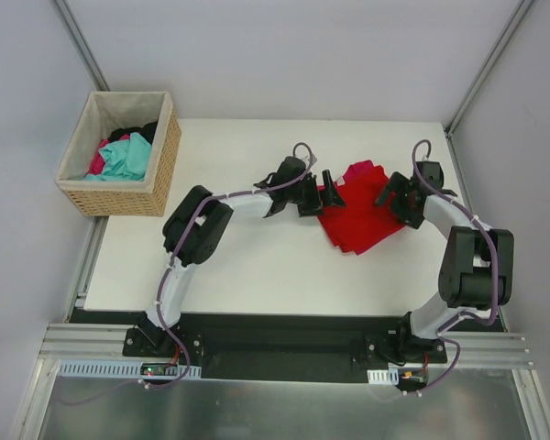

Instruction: Fold and stack the t-shirts

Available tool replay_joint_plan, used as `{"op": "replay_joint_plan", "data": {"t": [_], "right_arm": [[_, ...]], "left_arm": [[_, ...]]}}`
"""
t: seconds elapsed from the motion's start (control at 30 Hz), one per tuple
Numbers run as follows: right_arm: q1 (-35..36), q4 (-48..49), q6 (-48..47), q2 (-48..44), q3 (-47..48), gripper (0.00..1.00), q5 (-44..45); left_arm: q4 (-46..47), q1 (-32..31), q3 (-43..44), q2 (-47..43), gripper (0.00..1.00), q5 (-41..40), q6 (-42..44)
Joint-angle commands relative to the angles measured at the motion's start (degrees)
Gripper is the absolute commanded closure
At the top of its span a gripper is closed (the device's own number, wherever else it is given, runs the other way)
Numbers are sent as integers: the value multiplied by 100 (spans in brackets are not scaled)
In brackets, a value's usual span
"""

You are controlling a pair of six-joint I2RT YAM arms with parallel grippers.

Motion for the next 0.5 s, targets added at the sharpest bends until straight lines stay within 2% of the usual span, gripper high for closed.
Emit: {"op": "replay_joint_plan", "data": {"t": [0.0,0.13,0.27,0.47], "right_arm": [[-53,-311,64,70,-17,4,701],[-36,-312,65,-140,0,4,728],[113,-276,-93,-956,123,4,711],[474,-970,-480,-1240,1256,4,517]], "left_arm": [[258,171,-317,-489,4,-40,18],[320,206,-432,-840,4,56,53],[320,171,-310,-1324,3,249,132],[162,-66,-221,-2071,3,417,36]]}}
